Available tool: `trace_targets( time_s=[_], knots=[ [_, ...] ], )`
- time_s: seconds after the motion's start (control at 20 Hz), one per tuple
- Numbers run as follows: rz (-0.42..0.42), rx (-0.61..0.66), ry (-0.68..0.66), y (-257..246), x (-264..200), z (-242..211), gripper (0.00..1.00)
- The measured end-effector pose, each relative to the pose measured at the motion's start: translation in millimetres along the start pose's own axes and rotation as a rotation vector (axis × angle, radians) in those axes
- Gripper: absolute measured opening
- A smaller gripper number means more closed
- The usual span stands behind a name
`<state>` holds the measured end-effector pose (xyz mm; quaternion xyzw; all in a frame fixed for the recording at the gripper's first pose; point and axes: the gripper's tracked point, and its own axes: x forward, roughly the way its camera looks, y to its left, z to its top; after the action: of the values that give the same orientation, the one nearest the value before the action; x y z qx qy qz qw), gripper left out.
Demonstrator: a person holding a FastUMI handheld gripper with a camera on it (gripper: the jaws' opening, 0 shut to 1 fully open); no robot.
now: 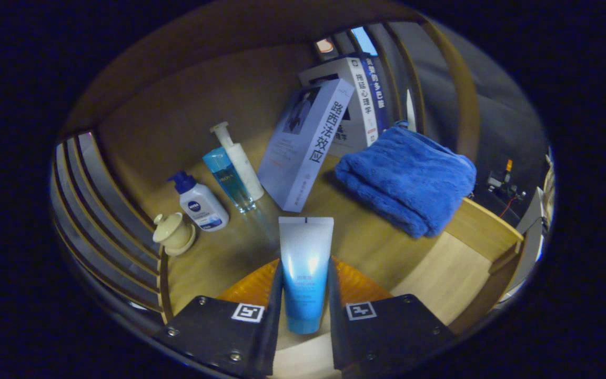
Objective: Pull open the drawer, take out the items inside it, and place them on the countertop above the cabinet.
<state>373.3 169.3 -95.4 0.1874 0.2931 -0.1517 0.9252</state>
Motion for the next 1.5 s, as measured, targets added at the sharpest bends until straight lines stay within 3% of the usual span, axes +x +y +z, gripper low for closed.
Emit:
trace_targets(
  time_s=[0.15, 0.4, 0.7, 0.9, 1.0, 1.15, 1.25, 1.5],
  knots=[
    [0.005, -0.010, -0.008, -5, 10, 6, 0.42],
    [0.034, -0.022, -0.077, -3, -3, 19, 0.54],
    [0.056, -0.036, -0.278, -31, -96, 33, 0.54],
    [0.003, -0.083, -0.337, -88, -161, 5, 0.54],
    [0.019, -0.122, -0.347, -107, -186, -13, 0.54],
    [0.043, -0.291, -0.317, -145, -209, -58, 0.54],
    [0.065, -0.375, -0.300, -156, -217, -85, 0.54],
    [0.161, -0.429, -0.193, -168, -212, -149, 0.54]
  ],
)
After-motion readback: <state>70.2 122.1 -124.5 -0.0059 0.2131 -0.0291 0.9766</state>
